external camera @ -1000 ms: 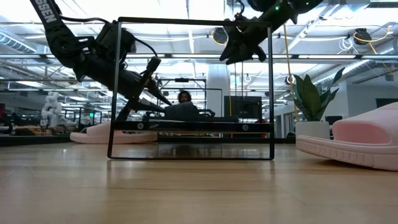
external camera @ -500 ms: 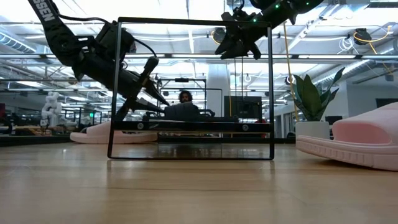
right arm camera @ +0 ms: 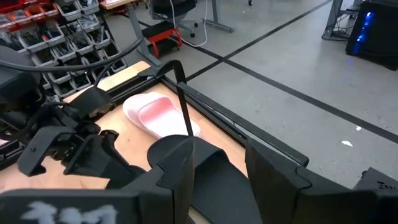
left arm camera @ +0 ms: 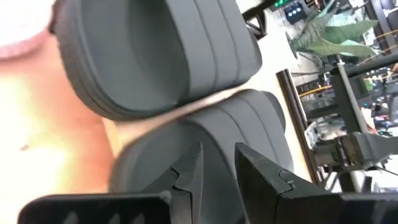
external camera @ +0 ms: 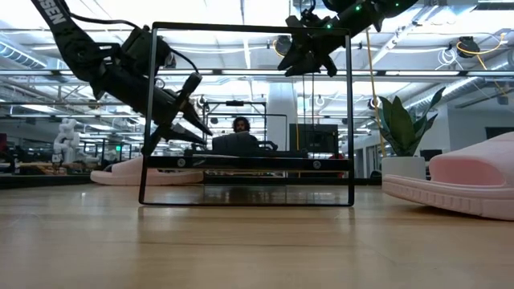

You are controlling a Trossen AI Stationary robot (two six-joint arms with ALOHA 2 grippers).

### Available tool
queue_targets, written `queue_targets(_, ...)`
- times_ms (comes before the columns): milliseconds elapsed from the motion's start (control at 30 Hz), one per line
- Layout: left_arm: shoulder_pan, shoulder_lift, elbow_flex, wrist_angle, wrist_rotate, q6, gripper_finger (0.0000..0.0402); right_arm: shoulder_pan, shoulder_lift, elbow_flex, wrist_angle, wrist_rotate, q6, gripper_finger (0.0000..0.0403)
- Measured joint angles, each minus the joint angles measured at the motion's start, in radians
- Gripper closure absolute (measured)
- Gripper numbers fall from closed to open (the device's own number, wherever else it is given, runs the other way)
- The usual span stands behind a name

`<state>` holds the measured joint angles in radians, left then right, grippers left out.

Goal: Pick and place slides into the shelf
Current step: Put the top pink slipper on the shelf

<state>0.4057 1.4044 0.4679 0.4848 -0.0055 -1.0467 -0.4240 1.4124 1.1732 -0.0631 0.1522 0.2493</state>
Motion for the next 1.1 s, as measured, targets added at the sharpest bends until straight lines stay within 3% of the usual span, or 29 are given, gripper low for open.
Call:
queue_targets(167, 0.056, -0.052, 0.0, -0.019, 0.005, 0.042, 0.0314, 0.0, 0.0, 0.0, 0.0, 0.0, 0.0, 0.0268)
queue_targets(300, 0.119, -0.184, 0.001, -0.127, 0.005, 0.109, 0.0314, 0.0, 0.0, 0.0, 0.0, 0.0, 0.0, 0.0268)
queue_targets(433, 0.165, -0.351, 0.002, -0.386, -0.015, 0.164, 0.0314, 0.0, 0.0, 0.0, 0.001, 0.0, -0.005, 0.0268)
queue_targets(567, 0.168, -0.504, 0.002, -0.675, -0.118, 0.184, 0.0314, 0.0, 0.0, 0.0, 0.019, -0.001, -0.009, 0.0268)
queue_targets(700, 0.168, -0.617, 0.001, -0.84, -0.205, 0.181, 0.0314, 0.0, 0.0, 0.0, 0.043, -0.001, -0.04, 0.0268)
queue_targets(867, 0.168, -0.658, 0.001, -0.95, -0.278, 0.126, 0.0314, 0.0, 0.0, 0.0, 0.048, -0.001, -0.055, 0.0268)
queue_targets(1100, 0.21, -0.609, 0.001, -1.011, -0.308, 0.064, 0.0314, 0.0, 0.0, 0.0, 0.048, -0.001, -0.056, 0.0268)
